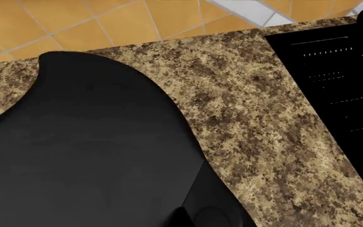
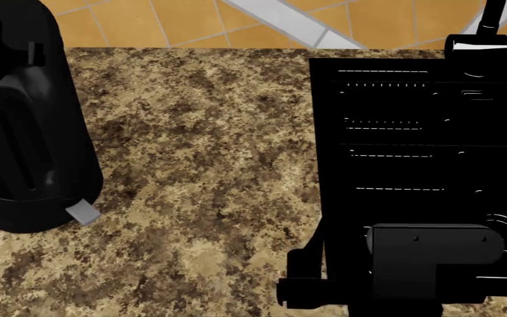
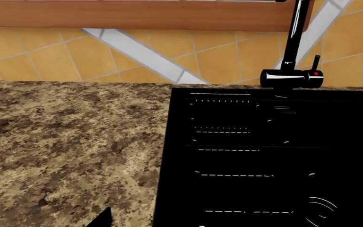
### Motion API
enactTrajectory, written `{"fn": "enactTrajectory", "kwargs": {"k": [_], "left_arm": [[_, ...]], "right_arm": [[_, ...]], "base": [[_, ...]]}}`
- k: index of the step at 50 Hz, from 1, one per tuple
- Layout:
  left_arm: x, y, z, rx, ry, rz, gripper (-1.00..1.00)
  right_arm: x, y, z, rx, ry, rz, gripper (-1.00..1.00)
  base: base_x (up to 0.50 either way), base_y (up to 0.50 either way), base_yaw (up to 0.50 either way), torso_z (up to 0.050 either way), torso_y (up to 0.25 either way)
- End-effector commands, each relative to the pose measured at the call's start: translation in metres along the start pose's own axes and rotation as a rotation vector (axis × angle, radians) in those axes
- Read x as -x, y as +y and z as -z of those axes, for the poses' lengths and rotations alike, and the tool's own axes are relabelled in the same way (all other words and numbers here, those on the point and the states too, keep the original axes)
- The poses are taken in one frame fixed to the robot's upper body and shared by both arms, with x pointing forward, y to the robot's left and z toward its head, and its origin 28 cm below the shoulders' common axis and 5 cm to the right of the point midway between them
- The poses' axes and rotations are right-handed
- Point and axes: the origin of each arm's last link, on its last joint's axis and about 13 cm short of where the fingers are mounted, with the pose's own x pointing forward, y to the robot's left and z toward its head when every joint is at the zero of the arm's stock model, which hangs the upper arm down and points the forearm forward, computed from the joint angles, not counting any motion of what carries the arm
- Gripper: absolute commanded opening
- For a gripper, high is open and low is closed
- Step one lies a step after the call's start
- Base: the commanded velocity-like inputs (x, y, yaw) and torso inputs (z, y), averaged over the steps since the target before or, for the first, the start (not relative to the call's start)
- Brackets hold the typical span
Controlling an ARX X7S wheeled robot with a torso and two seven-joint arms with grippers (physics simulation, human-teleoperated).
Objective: Press the button to open the lid of the electric kettle.
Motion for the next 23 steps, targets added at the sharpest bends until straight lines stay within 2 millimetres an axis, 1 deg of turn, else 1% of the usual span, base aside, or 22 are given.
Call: {"fn": "enactTrajectory", "kwargs": {"k": [1, 5, 9, 12, 23], "left_arm": [[-0.076, 0.003, 0.034, 0.018, 0.259, -0.105, -1.0], [-0.078, 0.002, 0.04, 0.018, 0.285, -0.1, -1.0], [-0.077, 0.003, 0.046, 0.023, 0.307, -0.098, -1.0], [-0.076, 0.003, 0.046, 0.025, 0.304, -0.093, -1.0], [-0.05, -0.016, 0.043, -0.035, 0.256, -0.018, -1.0]], "right_arm": [[0.001, -0.002, -0.001, -0.003, -0.01, 0.004, 1.0], [0.001, -0.003, -0.001, -0.005, -0.012, 0.008, 1.0], [0.001, -0.003, -0.001, -0.005, -0.012, 0.008, 1.0], [0.001, -0.003, -0.001, -0.004, -0.012, 0.008, 1.0], [0.002, -0.003, -0.003, -0.006, -0.016, 0.01, 1.0]], "base": [[0.03, 0.0, -0.02, 0.0, 0.0], [0.03, 0.0, -0.03, 0.0, 0.0], [0.03, 0.0, -0.03, 0.0, 0.0], [0.03, 0.0, -0.03, 0.0, 0.0], [0.02, 0.0, -0.02, 0.0, 0.0]]}}
